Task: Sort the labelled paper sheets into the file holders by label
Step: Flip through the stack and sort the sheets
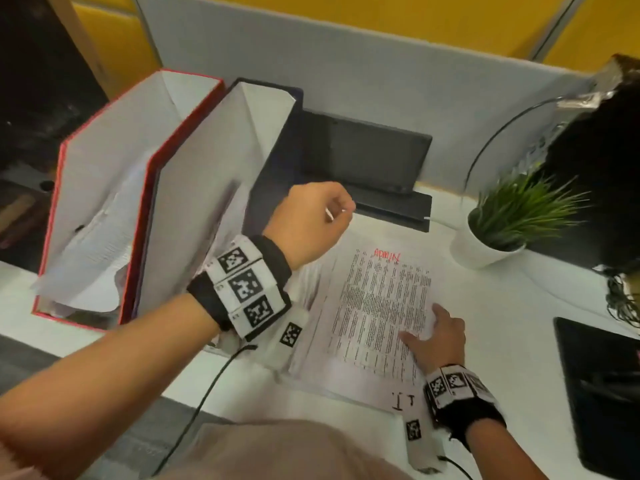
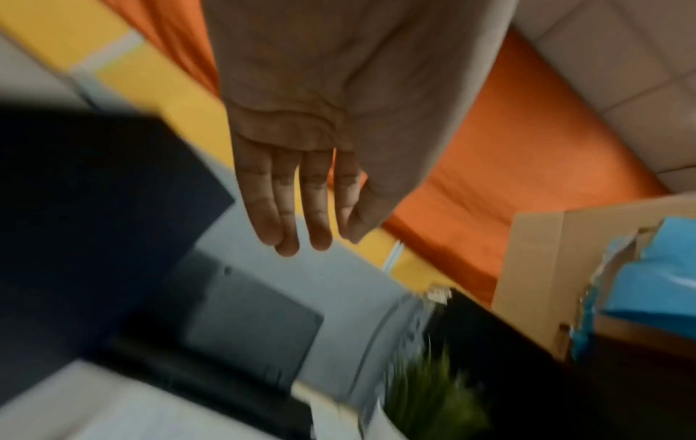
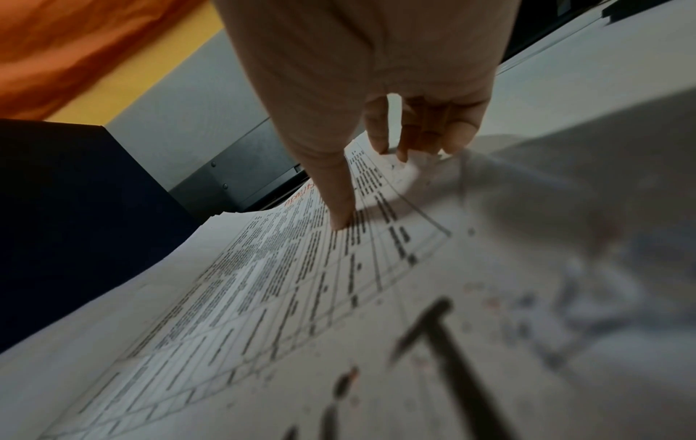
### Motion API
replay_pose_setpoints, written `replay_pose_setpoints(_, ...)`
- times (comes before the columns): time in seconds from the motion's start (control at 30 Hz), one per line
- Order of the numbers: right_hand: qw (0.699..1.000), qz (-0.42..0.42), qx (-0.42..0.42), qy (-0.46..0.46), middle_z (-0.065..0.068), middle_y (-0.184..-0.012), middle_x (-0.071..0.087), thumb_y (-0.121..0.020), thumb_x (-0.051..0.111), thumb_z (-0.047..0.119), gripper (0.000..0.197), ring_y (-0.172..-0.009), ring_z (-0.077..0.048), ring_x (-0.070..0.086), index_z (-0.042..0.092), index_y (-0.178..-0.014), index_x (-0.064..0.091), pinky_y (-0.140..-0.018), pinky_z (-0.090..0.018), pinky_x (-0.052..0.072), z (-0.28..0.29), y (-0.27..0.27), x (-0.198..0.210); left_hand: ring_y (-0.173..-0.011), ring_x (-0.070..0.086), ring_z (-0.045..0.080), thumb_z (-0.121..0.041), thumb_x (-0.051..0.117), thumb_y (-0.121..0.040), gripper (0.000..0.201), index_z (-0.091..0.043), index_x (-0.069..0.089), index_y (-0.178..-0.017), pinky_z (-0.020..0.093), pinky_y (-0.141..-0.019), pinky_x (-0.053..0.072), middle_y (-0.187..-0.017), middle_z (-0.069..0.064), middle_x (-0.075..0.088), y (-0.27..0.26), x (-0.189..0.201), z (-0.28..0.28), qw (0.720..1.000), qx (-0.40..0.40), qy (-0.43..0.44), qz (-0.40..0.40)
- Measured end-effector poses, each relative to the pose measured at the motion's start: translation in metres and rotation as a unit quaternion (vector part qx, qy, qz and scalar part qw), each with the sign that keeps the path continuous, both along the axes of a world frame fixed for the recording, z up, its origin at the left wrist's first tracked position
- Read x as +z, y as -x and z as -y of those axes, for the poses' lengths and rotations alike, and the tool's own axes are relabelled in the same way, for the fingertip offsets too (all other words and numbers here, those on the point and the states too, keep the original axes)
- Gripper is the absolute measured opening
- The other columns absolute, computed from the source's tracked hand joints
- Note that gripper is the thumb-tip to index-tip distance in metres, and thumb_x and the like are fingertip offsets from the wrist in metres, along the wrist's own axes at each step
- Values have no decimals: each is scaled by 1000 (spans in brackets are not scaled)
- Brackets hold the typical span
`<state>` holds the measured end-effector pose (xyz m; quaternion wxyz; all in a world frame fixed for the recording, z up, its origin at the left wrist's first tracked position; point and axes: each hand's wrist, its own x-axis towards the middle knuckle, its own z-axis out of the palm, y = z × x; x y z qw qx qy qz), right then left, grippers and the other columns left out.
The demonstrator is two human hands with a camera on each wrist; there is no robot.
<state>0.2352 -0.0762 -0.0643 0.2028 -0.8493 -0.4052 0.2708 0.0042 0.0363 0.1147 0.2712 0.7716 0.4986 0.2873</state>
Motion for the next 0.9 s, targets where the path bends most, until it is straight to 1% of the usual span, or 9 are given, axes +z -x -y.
replay_pose_setpoints(0.17, 1000, 0, 3, 1, -13, -132, 35, -74, 77, 29, 85, -126, -29, 37, 16, -143, 30, -107, -37, 32, 2, 0, 1, -105, 58, 29, -24, 52, -92, 25, -7, 61, -108, 37, -96, 43, -103, 10, 66, -30, -90, 5, 968, 23, 173, -180)
replay_pose_setpoints(0.23, 1000, -4, 10, -2, -13, -131, 35, -74, 76, 28, 83, -125, -29, 37, 16, -143, 31, -107, -36, 32, 3, 0, 1, -83, 61, 28, -29, 54, -92, 31, 1, 61, -96, 32, -72, 47, -90, 14, 65, -29, -116, 3, 947, 48, 228, -222)
replay_pose_setpoints(0.3, 1000, -6, 28, -1, -12, -130, 36, -74, 76, 28, 81, -125, -28, 36, 18, -142, 33, -107, -35, 31, 6, 0, 1, -57, 52, 20, -36, 61, -87, 36, -4, 55, -72, 25, -49, 37, -75, 10, 62, -27, -132, 0, 938, 84, 249, -225)
replay_pose_setpoints(0.4, 997, 10, 71, -2, -11, -129, 39, -73, 77, 30, 75, -123, -26, 36, 21, -138, 41, -105, -33, 32, 9, 1, 1, -47, 48, 15, -49, 70, -75, 45, -14, 46, -59, 20, -41, 30, -58, 1, 53, -24, -140, -7, 938, 112, 236, -227)
replay_pose_setpoints(0.5, 993, 34, 110, 0, -8, -126, 42, -72, 76, 35, 69, -120, -24, 37, 24, -134, 46, -102, -32, 33, 10, 3, 3, -44, 46, 14, -51, 75, -69, 42, -13, 58, -67, 20, -39, 28, -53, 0, 48, -24, -137, -10, 934, 111, 233, -246)
replay_pose_setpoints(0.63, 989, 62, 131, 12, -4, -123, 45, -72, 74, 40, 66, -119, -23, 37, 28, -132, 48, -102, -35, 34, 7, 9, 6, -57, 56, 20, -35, 74, -76, 32, -6, 60, -70, 21, -39, 29, -64, 3, 53, -22, -137, -9, 941, 124, 239, -207)
replay_pose_setpoints(0.77, 990, 7, 137, -19, -5, -126, 44, -74, 76, 20, 72, -118, -20, 40, 24, -137, 41, -103, -36, 37, 3, 14, 9, -48, 41, 12, -29, 63, -87, 44, -14, 43, -51, 23, -46, 34, -54, -2, 43, -18, -135, 1, 968, 94, 151, -175)
replay_pose_setpoints(0.83, 990, -107, 85, -36, -7, -126, 43, -73, 76, 4, 84, -105, -14, 47, 21, -142, 31, -95, -30, 45, 2, 16, 12, -56, 44, 8, -22, 62, -89, 26, -12, 57, -65, 21, -56, 41, -69, -6, 51, -17, -132, 10, 991, 54, 84, -92)
replay_pose_setpoints(0.9, 981, -185, 20, -43, -8, -113, 44, -69, 77, -3, 97, -83, -9, 47, 21, -145, 22, -81, -26, 48, 0, 16, 13, -65, 50, -2, -15, 63, -88, 14, -8, 67, -99, 7, -59, 41, -81, -11, 56, -17, -130, 16, 995, 49, 84, 22)
